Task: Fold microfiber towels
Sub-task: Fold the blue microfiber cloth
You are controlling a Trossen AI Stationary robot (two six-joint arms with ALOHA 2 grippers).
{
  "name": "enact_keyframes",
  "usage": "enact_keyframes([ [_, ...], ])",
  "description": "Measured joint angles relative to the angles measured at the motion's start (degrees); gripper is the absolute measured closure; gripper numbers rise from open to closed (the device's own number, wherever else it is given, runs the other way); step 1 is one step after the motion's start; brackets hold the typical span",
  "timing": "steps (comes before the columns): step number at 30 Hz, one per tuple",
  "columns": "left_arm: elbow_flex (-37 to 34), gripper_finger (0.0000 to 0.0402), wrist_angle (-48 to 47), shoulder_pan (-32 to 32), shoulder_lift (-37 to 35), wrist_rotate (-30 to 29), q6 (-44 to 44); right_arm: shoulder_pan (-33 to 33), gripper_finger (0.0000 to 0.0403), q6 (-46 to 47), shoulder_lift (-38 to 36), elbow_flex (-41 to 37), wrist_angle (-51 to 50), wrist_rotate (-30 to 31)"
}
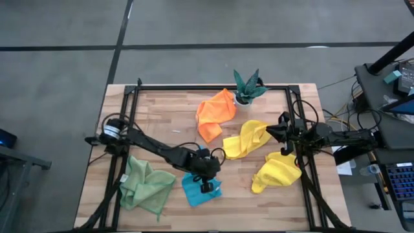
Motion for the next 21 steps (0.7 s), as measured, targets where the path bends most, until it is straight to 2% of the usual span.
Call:
enact_keyframes([
  [9, -0.2, 0.0281, -4.2, 0.5, 0.3, -1.9, 1.3, 0.0, 0.0360, -0.3, 0.0, 0.0, 0.0, 0.0],
  [13, -1.1, 0.0272, -4.5, 0.5, 0.5, -7.1, 1.0, 0.0, 0.0360, -0.2, 0.0, 0.0, 0.0, 0.0],
  [21, -2.0, 0.0272, -4.3, 0.5, 0.7, -7.6, 1.0, 0.0, 0.0360, -0.3, 0.0, 0.0, 0.0, 0.0],
])
